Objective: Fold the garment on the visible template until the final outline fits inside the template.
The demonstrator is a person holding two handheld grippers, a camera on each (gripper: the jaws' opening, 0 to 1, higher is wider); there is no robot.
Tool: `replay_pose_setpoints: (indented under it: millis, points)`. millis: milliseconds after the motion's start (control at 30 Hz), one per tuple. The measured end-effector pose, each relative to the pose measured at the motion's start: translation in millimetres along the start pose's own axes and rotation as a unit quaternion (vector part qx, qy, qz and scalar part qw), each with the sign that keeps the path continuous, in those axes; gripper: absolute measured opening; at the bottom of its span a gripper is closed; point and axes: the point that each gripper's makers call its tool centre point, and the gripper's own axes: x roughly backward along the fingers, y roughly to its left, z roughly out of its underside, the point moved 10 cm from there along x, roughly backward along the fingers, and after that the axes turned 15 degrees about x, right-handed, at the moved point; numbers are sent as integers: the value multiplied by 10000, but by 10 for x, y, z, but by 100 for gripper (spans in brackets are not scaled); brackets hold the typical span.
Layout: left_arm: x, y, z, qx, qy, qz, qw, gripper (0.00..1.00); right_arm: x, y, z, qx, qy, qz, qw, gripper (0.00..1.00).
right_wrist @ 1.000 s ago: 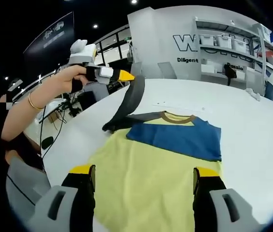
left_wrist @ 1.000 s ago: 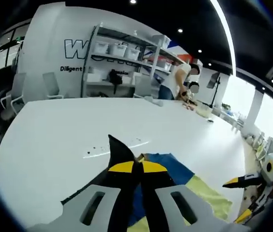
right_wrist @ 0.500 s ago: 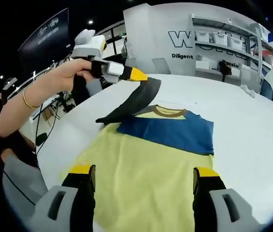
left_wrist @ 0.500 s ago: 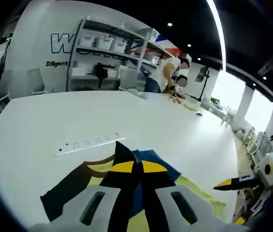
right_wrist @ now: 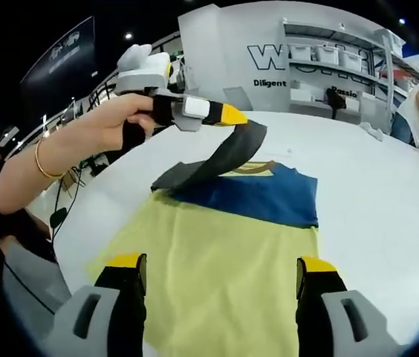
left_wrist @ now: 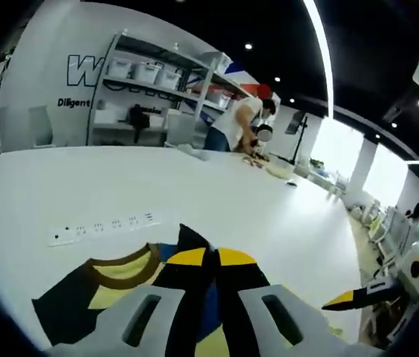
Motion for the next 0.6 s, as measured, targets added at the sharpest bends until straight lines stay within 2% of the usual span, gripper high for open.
replay_pose_setpoints:
  millis: [267,433,600]
  points:
    - [-206,-41,244,21,263,87,9996,1,10,-58,61,-139,46,142,9998,81]
    - [-311,-137,344,-213,291,302,9989,0,20,-93,92,-162,123,270,9994,81]
    - [-417,-46,457,-102,416,112,9990,0,18,-90,128,-236,133,299,9992,81]
